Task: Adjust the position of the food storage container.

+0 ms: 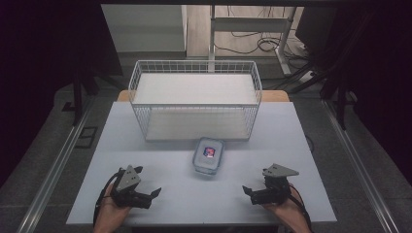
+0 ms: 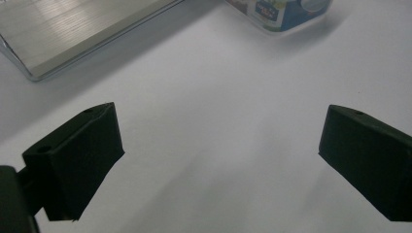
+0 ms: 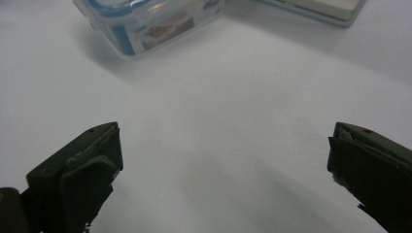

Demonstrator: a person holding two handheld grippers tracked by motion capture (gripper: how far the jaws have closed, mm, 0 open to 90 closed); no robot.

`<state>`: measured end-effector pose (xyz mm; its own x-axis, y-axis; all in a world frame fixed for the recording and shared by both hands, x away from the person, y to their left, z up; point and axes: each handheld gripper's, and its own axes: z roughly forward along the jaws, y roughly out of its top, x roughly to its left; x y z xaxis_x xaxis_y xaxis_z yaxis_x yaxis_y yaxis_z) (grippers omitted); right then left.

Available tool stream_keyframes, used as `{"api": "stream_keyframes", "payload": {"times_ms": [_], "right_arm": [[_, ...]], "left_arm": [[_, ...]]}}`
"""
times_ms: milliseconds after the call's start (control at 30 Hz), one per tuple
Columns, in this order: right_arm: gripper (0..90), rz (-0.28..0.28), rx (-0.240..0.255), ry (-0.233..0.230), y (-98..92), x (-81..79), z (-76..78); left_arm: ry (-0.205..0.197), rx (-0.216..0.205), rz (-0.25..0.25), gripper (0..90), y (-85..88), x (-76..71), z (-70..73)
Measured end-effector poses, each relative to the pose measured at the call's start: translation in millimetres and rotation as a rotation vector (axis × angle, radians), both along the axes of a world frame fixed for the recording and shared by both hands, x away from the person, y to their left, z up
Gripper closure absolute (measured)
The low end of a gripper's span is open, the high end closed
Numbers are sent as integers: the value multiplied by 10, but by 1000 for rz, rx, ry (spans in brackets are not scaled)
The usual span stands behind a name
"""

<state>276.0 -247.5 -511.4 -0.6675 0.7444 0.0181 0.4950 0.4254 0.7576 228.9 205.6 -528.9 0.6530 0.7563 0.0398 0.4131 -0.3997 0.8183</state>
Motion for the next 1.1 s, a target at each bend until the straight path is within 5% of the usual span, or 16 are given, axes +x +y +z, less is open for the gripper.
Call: {"api": "stream_keyframes", "payload": {"times_ms": [133, 300, 433, 700, 1100], "right_arm": [[29, 21, -1, 32, 61, 31, 16], [206, 22, 39, 4, 177, 129, 99], [454, 73, 49, 43, 315, 250, 104], [872, 184, -56, 41, 611, 499, 1], [893, 230, -51, 81, 951, 607, -88]], "left_arm": [[-8, 0, -1, 16, -7, -6, 9], [-4, 8, 0, 15, -21, 1, 0], [-16, 10, -2, 15, -34, -3, 6], [-25, 11, -8, 15, -43, -10, 10], [-20, 4, -11, 15, -41, -4, 11]]}}
